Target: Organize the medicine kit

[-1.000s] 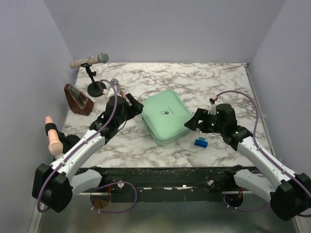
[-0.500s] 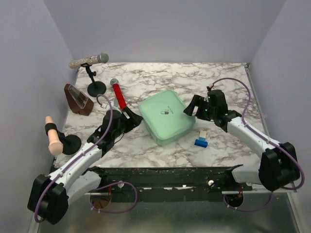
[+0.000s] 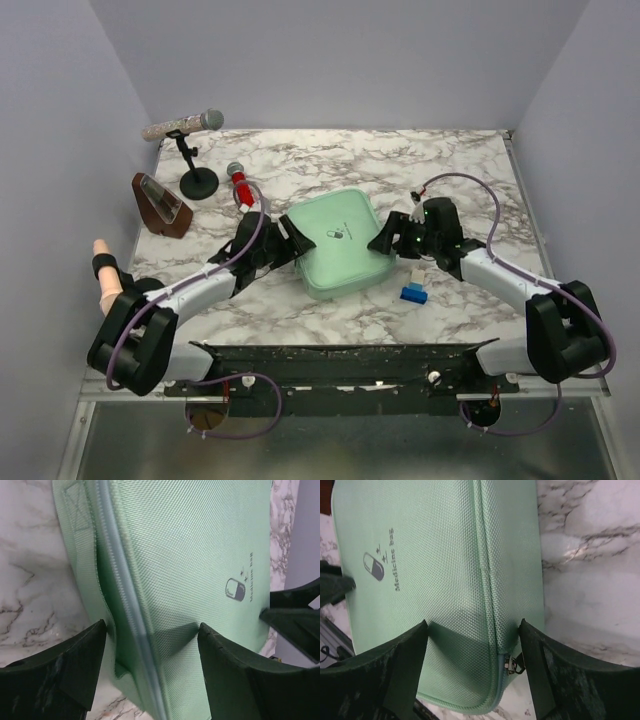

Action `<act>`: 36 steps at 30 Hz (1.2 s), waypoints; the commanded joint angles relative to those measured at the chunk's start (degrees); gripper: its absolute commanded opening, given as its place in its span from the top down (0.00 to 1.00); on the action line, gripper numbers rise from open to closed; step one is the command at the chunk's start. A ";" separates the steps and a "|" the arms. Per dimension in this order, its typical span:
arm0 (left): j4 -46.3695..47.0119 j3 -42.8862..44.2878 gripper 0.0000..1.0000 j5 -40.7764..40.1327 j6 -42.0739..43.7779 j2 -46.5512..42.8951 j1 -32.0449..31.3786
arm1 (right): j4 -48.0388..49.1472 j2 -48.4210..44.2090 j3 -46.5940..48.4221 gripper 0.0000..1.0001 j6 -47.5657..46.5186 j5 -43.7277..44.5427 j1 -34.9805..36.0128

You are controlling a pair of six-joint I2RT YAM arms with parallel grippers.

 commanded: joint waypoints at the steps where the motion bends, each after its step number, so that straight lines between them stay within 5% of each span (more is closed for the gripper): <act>1: -0.57 8.03 0.23 0.12 6.01 3.84 -0.11 | -1.06 -3.27 -4.47 0.20 -0.71 -5.56 2.97; 14: -3.21 34.74 0.26 8.37 16.22 27.21 0.50 | 0.96 -2.33 -3.34 0.20 2.46 -4.50 12.73; 19: -8.65 43.81 0.21 7.86 17.27 33.47 2.78 | -9.04 -4.24 0.26 0.11 0.70 3.90 12.73; 28: -18.33 43.92 0.11 -1.72 17.63 24.35 9.03 | -20.75 -13.82 4.13 0.04 0.79 23.68 10.80; 36: -13.15 23.37 0.13 -5.49 11.48 2.12 0.44 | -15.58 -9.28 13.09 0.03 1.41 28.81 2.19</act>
